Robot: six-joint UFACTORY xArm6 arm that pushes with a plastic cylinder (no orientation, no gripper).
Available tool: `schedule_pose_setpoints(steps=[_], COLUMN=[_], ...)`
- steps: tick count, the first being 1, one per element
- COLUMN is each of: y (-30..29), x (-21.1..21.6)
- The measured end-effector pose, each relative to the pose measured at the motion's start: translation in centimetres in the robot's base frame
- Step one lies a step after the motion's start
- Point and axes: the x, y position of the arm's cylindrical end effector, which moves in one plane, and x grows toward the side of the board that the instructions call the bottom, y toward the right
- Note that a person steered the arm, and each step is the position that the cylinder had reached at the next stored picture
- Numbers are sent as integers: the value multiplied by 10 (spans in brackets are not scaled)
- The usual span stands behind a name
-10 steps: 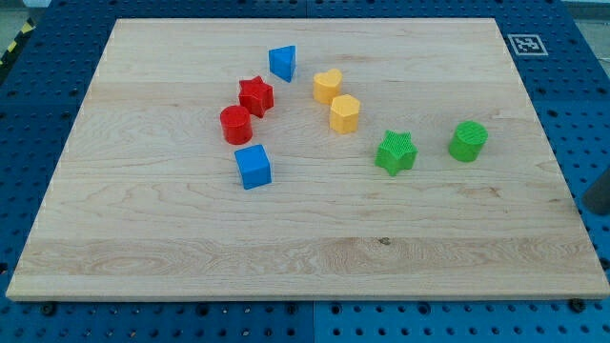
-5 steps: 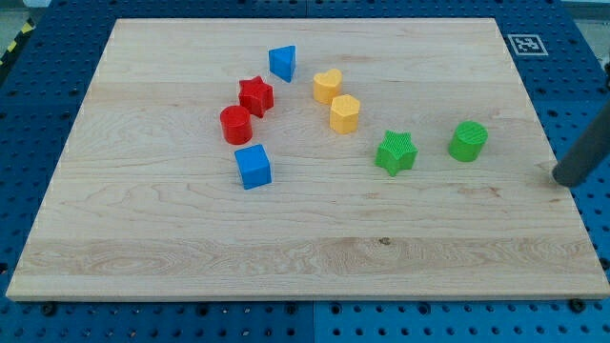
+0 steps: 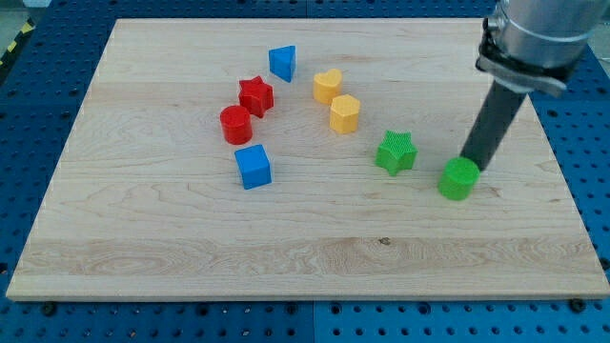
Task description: Move the green circle to the left of the hexagon
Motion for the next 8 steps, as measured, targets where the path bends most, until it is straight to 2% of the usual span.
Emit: schedule_pose_setpoints(steps=[1,3,5,7,8], y=[-10,16,-22,-89,-96], x=[21,57,47,33,34])
